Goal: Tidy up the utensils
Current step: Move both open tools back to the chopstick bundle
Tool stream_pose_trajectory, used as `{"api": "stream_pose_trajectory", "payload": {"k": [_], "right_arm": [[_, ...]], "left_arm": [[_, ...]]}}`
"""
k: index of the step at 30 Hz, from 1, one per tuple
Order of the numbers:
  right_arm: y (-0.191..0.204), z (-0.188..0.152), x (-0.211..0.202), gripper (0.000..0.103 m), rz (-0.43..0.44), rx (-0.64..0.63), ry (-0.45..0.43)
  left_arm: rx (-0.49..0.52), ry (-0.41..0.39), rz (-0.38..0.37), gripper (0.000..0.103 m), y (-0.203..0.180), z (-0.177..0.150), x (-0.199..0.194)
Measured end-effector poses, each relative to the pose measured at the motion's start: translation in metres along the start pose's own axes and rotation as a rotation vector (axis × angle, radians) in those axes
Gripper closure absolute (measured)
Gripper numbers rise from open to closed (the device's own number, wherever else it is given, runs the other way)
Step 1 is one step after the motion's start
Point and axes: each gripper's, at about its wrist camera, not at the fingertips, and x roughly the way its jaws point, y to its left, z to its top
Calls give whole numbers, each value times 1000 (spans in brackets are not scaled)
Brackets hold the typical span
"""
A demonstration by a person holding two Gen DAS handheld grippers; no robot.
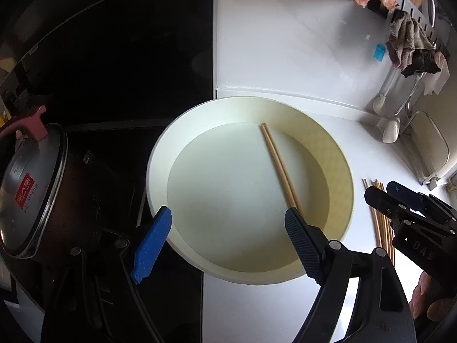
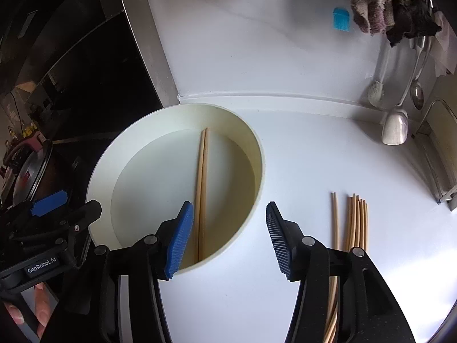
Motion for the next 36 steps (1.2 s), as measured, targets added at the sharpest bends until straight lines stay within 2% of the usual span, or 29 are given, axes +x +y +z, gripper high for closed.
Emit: {"api": "stream_pose_trajectory", "payload": {"k": [5,11,15,19,26,31,36], "right_arm": [[-42,-23,-24,48,-21,59,0],[-124,-70,-51,48,-90,124,35],[-177,-96,-64,48,-118,166,52],[-214,-119,-65,48,-108,170,59],[-234,-142,-44,48,-48,180,90],[-226,-148,-26,48,-56,159,13],[-222,-152,1,48,-49,173,6]], "left_arm": [[19,-21,-45,20,-36,-9,-12],[41,-15,-86,20,-100,-27,-17],[51,7,-97,16,-145,-44,-15],[65,49,-80,16,-184,-63,-6],[79,69,-62,15,-211,-86,3],[98,35,-62,13,-211,-99,27],[108,19,-53,13,-211,-114,52]]}}
